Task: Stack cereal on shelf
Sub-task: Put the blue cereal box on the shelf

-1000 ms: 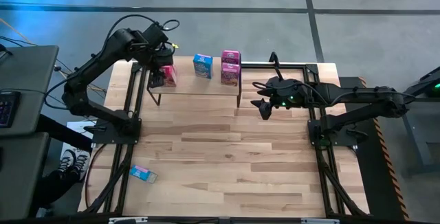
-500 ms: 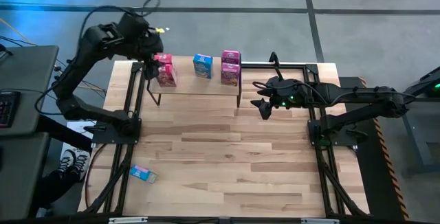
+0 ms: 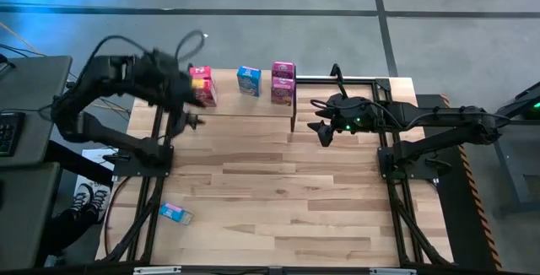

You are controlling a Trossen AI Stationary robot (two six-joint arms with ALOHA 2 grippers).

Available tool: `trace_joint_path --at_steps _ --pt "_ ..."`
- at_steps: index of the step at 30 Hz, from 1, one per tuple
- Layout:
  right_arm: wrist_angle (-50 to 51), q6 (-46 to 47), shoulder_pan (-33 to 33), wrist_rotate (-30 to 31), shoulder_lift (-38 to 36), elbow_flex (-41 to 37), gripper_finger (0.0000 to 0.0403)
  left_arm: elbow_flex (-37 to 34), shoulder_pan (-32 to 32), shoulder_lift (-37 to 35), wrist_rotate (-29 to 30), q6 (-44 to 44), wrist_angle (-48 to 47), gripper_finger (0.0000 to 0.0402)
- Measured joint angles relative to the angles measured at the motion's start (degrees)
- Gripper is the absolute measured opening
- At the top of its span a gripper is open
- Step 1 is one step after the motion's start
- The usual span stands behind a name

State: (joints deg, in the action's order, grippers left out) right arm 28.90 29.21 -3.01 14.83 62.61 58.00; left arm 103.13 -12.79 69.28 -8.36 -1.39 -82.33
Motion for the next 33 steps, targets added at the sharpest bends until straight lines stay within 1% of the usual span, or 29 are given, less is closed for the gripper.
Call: trace_joint_path --at_steps 4,8,11,14,17,21,25,30,33 --pt "0.0 -1.1 0.0 0.0 0.0 0.0 0.0262 -0.6 16.8 0.4 8.9 8.0 -1.6 0.0235" --pt "0.7 -1.2 0.0 0.0 0.0 0.0 0.0262 -5.2 31.3 0.5 13.3 17.3 -1.2 0.0235" --pt "1.4 -1.2 0.0 0.0 0.0 0.0 0.0262 -10.5 41.4 0.5 14.0 25.6 -0.7 0.0235" --pt "2.0 -1.2 0.0 0.0 0.2 0.0 0.0262 -16.1 50.1 0.5 14.1 33.4 0.0 0.0235" --pt "2.2 -1.2 0.0 0.0 0.7 0.0 0.0262 -21.6 57.5 0.5 14.3 38.3 3.6 0.0235" --pt "2.1 -1.2 0.0 0.0 2.3 0.0 0.0262 -28.8 64.9 0.6 16.4 41.2 10.3 0.0235" --pt "2.2 -1.2 0.0 0.0 4.4 0.0 0.0262 -34.6 69.8 0.6 16.7 44.4 14.4 0.0235" --pt "2.2 -1.2 0.0 -1.4 6.0 0.0 0.0262 -39.0 73.2 0.6 16.9 50.4 15.9 0.0235" --pt "2.2 -1.2 0.0 -1.7 6.1 0.0 0.0262 -40.0 73.6 0.6 16.8 54.3 15.9 0.0235"
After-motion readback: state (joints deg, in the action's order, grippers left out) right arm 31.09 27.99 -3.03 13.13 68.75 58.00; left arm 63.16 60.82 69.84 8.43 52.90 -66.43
